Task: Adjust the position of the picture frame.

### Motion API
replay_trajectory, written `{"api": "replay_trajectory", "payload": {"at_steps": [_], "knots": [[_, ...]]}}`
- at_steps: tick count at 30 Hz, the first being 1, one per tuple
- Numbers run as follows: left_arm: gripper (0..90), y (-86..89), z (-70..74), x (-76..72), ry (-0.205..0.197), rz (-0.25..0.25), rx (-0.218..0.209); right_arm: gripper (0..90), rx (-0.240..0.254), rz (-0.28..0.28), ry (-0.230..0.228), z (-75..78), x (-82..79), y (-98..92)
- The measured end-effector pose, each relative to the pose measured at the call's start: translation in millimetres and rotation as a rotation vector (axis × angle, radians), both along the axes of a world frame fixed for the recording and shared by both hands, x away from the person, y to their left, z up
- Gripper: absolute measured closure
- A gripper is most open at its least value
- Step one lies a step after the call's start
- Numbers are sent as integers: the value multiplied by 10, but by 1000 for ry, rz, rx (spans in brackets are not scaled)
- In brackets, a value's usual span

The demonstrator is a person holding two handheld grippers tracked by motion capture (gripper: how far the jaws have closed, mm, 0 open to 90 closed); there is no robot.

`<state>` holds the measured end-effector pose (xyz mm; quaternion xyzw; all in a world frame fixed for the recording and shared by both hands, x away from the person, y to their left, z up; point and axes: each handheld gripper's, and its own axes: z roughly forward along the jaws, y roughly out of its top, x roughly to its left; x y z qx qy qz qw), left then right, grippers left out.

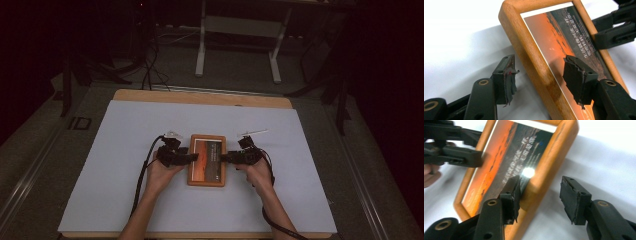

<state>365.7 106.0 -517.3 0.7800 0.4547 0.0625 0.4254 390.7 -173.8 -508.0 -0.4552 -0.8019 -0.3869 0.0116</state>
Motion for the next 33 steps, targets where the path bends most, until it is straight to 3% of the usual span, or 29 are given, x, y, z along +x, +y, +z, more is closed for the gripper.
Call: {"api": "replay_trajectory", "payload": {"at_steps": [4,14,19,22,25,33], "knots": [[440,13,30,-67,-54,31,33,488,-12,-6,-42,48,-27,-16],[442,129,106,-226,-129,83,10,450,-109,-1,-196,191,-119,68],[443,159,147,-341,-164,92,1,430,-146,34,-271,249,-166,131],[443,172,191,-399,-186,97,0,473,-160,31,-299,271,-169,159],[443,180,234,-457,-198,90,-25,606,-166,43,-333,266,-163,173],[442,136,306,-613,-244,56,8,855,-137,50,-390,237,-131,243]]}}
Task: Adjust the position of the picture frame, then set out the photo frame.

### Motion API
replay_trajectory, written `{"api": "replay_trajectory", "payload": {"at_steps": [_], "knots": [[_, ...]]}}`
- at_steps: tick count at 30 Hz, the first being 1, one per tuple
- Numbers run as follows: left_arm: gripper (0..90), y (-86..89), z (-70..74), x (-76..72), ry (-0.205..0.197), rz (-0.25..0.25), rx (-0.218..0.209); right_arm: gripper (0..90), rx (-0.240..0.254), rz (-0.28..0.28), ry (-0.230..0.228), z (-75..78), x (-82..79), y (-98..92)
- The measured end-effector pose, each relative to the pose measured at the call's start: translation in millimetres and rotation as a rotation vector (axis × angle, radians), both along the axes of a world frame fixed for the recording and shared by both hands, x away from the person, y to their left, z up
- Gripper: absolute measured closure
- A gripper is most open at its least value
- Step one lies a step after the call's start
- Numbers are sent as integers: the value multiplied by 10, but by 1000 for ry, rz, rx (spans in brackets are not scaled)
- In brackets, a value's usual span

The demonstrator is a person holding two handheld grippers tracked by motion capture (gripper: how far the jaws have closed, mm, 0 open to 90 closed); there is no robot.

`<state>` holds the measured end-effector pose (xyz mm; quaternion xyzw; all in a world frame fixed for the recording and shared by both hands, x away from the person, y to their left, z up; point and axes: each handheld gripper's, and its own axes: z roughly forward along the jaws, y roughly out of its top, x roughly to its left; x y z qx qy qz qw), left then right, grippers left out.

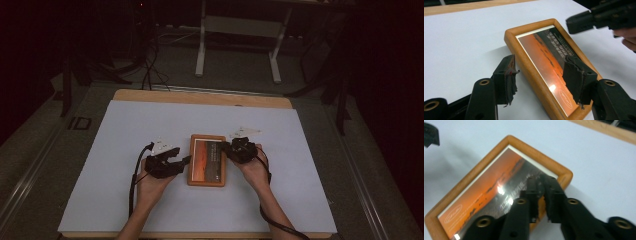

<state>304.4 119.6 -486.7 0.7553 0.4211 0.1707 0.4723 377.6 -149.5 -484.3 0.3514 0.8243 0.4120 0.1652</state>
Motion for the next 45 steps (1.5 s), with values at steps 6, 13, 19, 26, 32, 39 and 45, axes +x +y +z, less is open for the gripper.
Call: {"api": "replay_trajectory", "payload": {"at_steps": [6,13,19,26,32,39,45], "knots": [[442,-42,45,-75,-43,7,18,898,-11,9,-42,38,24,98],[448,-54,103,-116,-62,-3,9,899,-10,-22,-78,12,45,123],[447,-56,123,-120,-64,-7,2,900,-7,-29,-73,-58,90,121],[446,-41,135,-117,-48,-8,0,900,-2,-38,-49,-122,126,111],[450,-40,147,-107,-32,-25,4,900,0,-40,-41,-137,147,95],[502,-53,139,-100,-7,-43,11,900,-5,-50,-41,-133,193,125],[505,-35,152,-108,-10,-40,6,900,-32,-63,-51,-135,211,121]]}}
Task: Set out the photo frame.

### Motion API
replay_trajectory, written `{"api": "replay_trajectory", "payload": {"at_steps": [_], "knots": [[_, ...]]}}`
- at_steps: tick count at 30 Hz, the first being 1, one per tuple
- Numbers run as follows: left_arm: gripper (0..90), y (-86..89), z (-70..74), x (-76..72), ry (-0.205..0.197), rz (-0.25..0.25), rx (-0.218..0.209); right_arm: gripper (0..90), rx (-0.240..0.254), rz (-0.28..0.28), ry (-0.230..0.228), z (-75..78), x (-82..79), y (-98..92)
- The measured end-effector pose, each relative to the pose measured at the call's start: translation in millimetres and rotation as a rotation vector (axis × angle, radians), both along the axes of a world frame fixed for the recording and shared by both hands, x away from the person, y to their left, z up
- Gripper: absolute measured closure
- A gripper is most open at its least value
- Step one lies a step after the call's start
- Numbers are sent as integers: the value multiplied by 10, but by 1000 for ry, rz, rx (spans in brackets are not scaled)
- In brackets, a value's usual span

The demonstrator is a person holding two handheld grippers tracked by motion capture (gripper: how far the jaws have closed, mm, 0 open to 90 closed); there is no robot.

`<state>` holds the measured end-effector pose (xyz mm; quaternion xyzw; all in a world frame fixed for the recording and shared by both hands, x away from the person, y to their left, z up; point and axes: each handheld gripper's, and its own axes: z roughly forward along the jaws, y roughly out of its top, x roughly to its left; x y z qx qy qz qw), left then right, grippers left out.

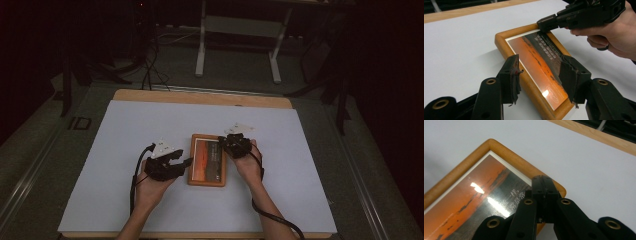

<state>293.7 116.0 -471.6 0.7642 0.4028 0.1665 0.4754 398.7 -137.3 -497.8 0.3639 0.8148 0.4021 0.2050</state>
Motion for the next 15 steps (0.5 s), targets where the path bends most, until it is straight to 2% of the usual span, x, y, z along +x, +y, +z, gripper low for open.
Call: {"api": "replay_trajectory", "payload": {"at_steps": [5,10,15], "knots": [[475,15,9,-11,-13,17,-1,900,-4,-25,10,-24,23,-39],[434,9,2,-2,-7,16,-6,900,-6,-68,45,-114,69,-142],[415,-8,-4,0,0,14,-15,900,-18,-84,64,-192,81,-180]]}}
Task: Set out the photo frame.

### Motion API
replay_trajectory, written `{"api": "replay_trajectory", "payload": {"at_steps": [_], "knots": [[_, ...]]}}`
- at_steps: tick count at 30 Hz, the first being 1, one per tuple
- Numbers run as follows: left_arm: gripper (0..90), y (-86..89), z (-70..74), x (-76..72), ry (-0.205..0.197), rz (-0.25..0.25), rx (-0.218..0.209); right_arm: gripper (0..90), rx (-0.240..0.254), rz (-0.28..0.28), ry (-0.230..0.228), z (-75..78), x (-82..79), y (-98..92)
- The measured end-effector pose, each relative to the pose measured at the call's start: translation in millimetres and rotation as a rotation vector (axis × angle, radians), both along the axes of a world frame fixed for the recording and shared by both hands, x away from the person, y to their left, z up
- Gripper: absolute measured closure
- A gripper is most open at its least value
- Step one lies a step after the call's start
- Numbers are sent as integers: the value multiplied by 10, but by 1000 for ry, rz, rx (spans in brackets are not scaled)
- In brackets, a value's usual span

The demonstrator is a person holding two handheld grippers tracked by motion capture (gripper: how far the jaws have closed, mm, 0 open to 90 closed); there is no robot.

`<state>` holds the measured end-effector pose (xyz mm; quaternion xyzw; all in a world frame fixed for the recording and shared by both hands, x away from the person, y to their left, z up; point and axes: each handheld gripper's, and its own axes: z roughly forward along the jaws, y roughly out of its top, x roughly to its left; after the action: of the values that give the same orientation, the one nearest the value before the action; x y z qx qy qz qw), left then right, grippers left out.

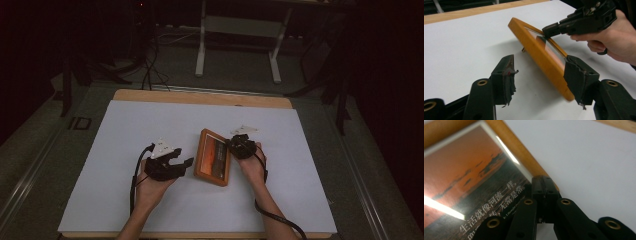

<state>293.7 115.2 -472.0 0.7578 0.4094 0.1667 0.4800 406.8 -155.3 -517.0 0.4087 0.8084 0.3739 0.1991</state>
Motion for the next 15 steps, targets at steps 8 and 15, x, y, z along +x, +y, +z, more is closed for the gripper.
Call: {"api": "replay_trajectory", "payload": {"at_steps": [8,15], "knots": [[373,-77,-3,-21,19,-35,-25,900,0,3,13,-18,4,-16],[256,-224,-81,-14,60,-52,-26,900,8,2,14,-22,5,-21]]}}
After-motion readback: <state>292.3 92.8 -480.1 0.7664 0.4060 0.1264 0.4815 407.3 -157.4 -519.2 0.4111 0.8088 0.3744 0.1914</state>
